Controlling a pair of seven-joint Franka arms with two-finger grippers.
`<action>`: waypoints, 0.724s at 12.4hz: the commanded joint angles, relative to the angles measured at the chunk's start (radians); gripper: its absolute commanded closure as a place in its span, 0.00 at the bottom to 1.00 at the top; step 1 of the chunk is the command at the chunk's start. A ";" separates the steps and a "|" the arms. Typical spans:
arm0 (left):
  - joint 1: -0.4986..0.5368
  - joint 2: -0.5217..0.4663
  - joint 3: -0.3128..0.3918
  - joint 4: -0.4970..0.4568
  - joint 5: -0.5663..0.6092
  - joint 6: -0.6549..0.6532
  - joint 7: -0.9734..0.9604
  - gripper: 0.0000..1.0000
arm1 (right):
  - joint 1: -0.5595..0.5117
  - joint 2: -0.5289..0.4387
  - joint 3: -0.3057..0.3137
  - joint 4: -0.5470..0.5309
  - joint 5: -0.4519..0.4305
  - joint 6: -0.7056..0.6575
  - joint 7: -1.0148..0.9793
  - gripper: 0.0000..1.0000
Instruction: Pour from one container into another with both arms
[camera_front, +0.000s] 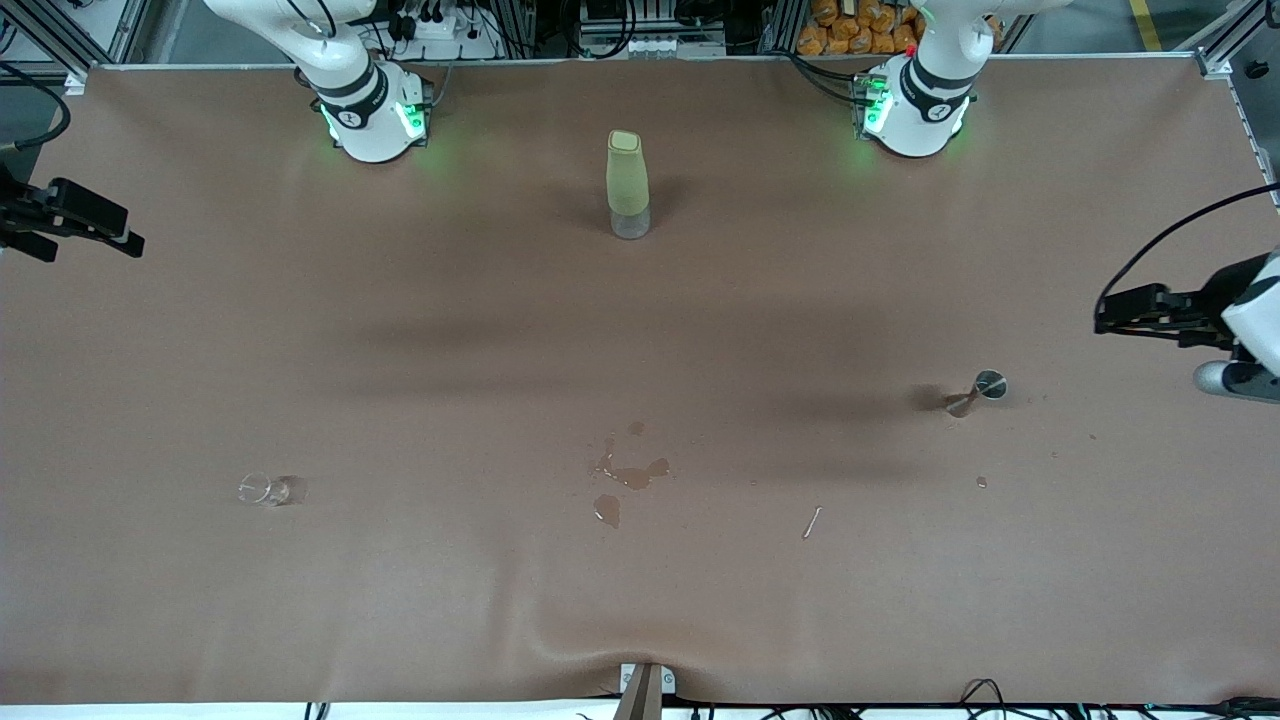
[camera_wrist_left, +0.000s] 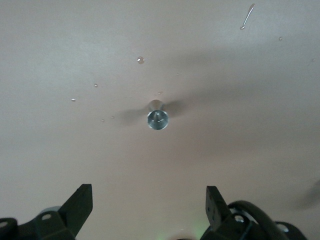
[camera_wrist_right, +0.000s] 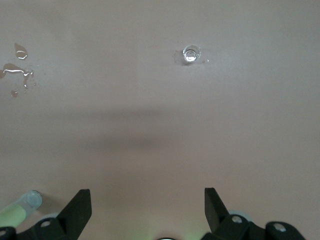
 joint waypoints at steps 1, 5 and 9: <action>0.014 -0.040 0.002 -0.030 0.022 0.001 0.055 0.00 | 0.012 -0.027 -0.008 -0.023 -0.024 -0.004 0.035 0.00; 0.001 -0.135 -0.001 -0.047 0.031 -0.006 -0.044 0.00 | 0.008 -0.027 -0.005 -0.021 -0.023 -0.013 0.036 0.00; -0.020 -0.218 -0.051 -0.102 0.077 -0.058 -0.231 0.00 | 0.008 -0.025 -0.005 -0.021 -0.023 -0.007 0.036 0.00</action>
